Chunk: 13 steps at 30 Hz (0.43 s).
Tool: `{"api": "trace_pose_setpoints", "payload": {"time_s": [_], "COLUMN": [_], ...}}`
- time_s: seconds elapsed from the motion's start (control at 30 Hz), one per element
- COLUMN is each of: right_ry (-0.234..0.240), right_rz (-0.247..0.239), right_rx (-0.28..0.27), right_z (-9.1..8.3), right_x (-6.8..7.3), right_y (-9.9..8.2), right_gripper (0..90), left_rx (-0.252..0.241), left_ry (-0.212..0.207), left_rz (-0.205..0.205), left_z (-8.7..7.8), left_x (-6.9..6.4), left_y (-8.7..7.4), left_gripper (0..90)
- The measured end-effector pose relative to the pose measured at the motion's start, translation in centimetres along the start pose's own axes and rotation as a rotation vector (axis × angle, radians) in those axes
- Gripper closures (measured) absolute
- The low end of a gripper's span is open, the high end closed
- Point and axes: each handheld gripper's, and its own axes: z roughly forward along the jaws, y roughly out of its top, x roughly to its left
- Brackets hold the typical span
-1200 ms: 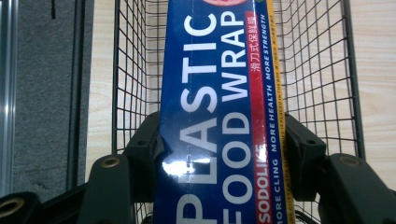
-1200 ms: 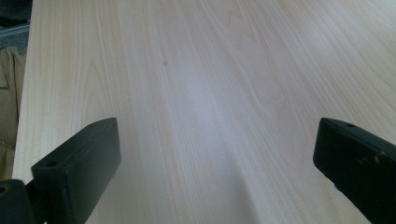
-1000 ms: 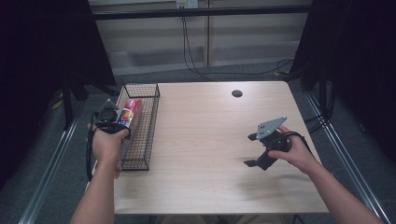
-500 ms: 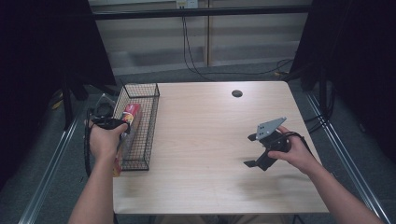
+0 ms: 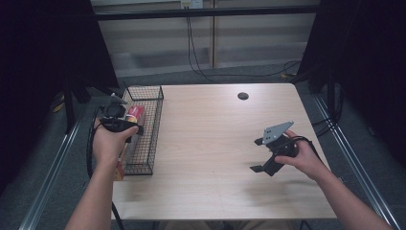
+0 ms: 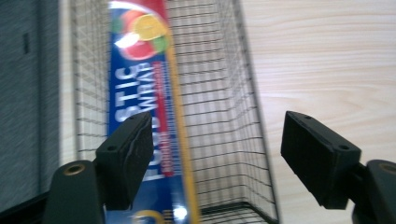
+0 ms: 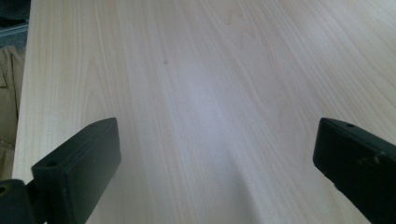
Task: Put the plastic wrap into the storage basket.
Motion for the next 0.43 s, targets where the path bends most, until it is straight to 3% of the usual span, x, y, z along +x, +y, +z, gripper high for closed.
{"api": "trace_pose_setpoints", "payload": {"time_s": [0.43], "right_ry": [-0.018], "right_rz": [0.036], "right_rx": [-0.001], "right_z": [0.1], "right_x": [0.0], "right_y": [-0.6], "right_gripper": [0.5], "left_rx": [-0.061], "left_ry": [-0.099], "left_rz": [0.180], "left_z": [0.0], "left_x": [-3.8], "left_y": [-0.7], "left_gripper": [15.3]}}
